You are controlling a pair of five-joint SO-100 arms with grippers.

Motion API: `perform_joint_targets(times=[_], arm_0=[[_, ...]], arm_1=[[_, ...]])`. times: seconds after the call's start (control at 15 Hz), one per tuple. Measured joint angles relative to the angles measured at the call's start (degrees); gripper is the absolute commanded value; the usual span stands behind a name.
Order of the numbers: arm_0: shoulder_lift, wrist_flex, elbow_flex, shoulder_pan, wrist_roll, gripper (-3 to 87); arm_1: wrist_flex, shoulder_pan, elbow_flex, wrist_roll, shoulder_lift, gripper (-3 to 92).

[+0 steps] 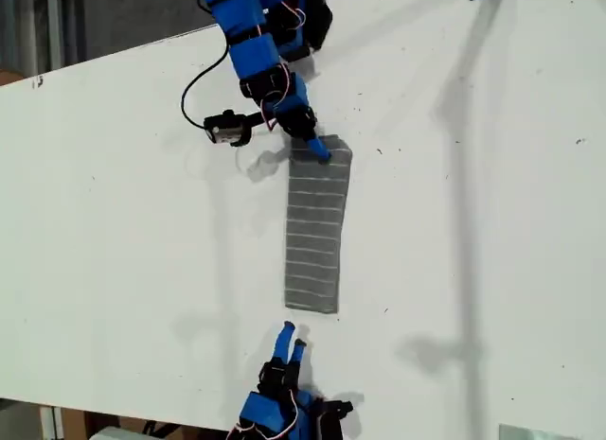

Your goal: Grasp corners of a square towel and fold twice.

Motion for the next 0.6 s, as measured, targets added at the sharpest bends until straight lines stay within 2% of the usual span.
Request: perform_joint_targets(times=[0.07,0.2,0.4,0.6], arm_0=[[0.97,0.26,0.79,0.18,-0.09,28.0],[2.02,0.35,1.32,0.18,-0.18,28.0],[2.20,0.35,1.41,0.09,-0.18,28.1],[2.20,0.18,2.02,0.09,0.18,28.2]], arm_1=[[-2.11,0.18,0.35,0.97,0.09,30.8],[-4.39,-1.41,1.32,4.92,-2.55,34.0],[0.44,-2.90,1.67,12.57,-0.97,35.8],[0.97,-2.55,0.62,13.18,-2.81,34.7]])
